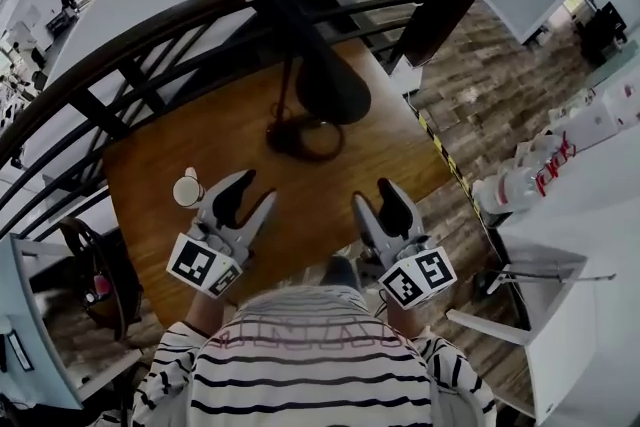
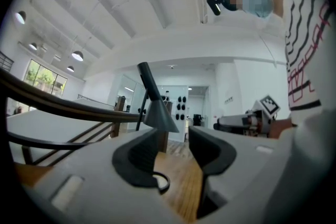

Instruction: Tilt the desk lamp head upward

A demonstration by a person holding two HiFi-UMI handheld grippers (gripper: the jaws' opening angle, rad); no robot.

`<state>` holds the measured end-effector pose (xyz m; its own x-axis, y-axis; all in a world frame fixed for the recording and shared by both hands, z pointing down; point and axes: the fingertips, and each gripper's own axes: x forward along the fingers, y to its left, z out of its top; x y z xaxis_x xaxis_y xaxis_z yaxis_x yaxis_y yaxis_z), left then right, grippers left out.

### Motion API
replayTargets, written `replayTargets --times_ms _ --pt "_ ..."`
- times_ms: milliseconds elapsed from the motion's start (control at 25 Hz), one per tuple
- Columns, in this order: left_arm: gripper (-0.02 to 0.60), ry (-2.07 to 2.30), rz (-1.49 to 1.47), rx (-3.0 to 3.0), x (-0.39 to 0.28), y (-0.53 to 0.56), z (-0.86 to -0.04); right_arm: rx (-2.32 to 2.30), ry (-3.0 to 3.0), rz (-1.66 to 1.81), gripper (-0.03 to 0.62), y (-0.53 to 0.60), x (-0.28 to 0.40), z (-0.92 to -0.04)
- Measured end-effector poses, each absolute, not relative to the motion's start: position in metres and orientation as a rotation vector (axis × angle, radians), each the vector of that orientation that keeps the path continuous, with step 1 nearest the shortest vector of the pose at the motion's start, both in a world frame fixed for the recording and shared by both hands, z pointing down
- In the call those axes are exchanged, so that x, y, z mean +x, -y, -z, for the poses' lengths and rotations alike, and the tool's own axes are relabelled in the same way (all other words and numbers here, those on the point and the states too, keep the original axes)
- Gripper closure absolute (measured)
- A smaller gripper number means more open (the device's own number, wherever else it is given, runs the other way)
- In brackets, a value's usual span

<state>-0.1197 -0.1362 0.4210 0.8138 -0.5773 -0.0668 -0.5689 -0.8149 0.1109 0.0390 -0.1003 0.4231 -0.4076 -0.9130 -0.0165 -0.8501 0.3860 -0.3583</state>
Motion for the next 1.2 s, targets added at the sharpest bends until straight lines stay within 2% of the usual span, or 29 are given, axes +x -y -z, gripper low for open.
replayTargets --times_ms 440,840,1200 --pt "0.410 1.232 0.079 2.868 -0.092 0.198 -0.404 -1.313 -2.599 0.531 0.364 0.183 0.076 -0.422" --pt "0.410 1.338 0.043 2.951 -0.059 0.246 -0.363 -1.165 -2.655 0.605 0.358 0.228 0.098 -0.432" --pt "0.410 1.360 -0.134 2.908 -0.060 0.299 -0.400 -1.034 -2.638 0.787 0.295 0.251 0.094 -0.449"
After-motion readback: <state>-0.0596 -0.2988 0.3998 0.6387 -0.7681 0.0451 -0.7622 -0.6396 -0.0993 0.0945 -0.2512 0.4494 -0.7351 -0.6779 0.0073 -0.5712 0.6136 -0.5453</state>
